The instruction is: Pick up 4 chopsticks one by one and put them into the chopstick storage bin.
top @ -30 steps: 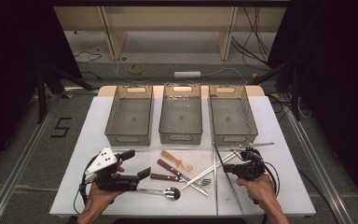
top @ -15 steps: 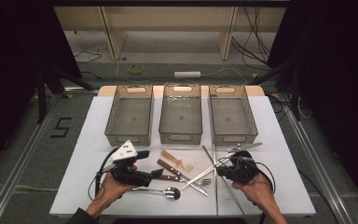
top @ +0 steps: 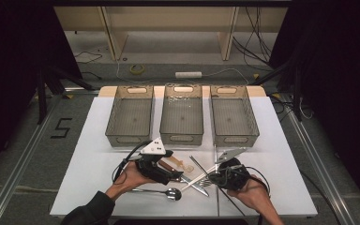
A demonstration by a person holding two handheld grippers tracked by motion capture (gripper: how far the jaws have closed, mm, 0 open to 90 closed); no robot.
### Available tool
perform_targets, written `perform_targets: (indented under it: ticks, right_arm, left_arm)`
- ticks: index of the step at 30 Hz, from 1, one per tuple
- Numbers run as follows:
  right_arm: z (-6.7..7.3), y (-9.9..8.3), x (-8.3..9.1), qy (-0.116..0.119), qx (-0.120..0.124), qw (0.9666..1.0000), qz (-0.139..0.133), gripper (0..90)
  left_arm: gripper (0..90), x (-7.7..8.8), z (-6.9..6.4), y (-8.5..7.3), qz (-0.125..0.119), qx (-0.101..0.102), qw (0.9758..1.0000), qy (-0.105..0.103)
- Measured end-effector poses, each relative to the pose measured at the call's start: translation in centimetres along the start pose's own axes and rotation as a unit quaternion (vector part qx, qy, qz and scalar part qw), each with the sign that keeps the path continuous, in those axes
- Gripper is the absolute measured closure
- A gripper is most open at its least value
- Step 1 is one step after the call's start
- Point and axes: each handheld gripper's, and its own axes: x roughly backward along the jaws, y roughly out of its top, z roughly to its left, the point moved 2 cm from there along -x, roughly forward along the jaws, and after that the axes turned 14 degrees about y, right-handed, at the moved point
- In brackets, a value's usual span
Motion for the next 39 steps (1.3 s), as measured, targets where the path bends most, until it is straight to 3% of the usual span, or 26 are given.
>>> perform_targets:
  ticks: [4, 5, 10, 18, 22, 28, 39]
  right_arm:
    - [1.0, 0.2, -0.5, 0.004, 0.033, 0.9993, 0.018, 86.3]
    - [1.3, 0.3, -0.6, 0.006, 0.038, 0.9990, 0.025, 86.3]
    - [2.0, 0.3, -1.0, 0.004, 0.063, 0.9971, 0.043, 86.3]
    - [3.2, 0.4, -1.5, 0.005, 0.090, 0.9938, 0.066, 86.2]
    - [3.7, 0.5, -1.8, 0.011, 0.096, 0.9929, 0.069, 86.3]
    - [4.1, 0.4, -2.1, 0.018, 0.130, 0.9882, 0.079, 86.2]
    - [4.5, 0.3, -2.2, 0.022, 0.147, 0.9844, 0.094, 86.2]
  left_arm:
    - [16.2, -0.4, -0.9, 0.2, 0.014, -0.056, 0.9983, -0.006]
    - [16.9, -0.6, -1.1, 0.2, 0.016, -0.061, 0.9980, -0.007]
    - [21.6, -1.0, -2.1, 0.1, 0.030, -0.116, 0.9928, -0.004]
    - [34.7, -1.2, -2.8, -0.3, 0.033, -0.148, 0.9884, -0.013]
    - [41.4, -1.4, -3.2, -0.6, 0.047, -0.174, 0.9835, -0.020]
    - [52.6, -1.4, -3.4, -0.6, 0.053, -0.188, 0.9802, -0.035]
    - [63.6, -1.3, -4.0, -0.9, 0.072, -0.219, 0.9711, -0.063]
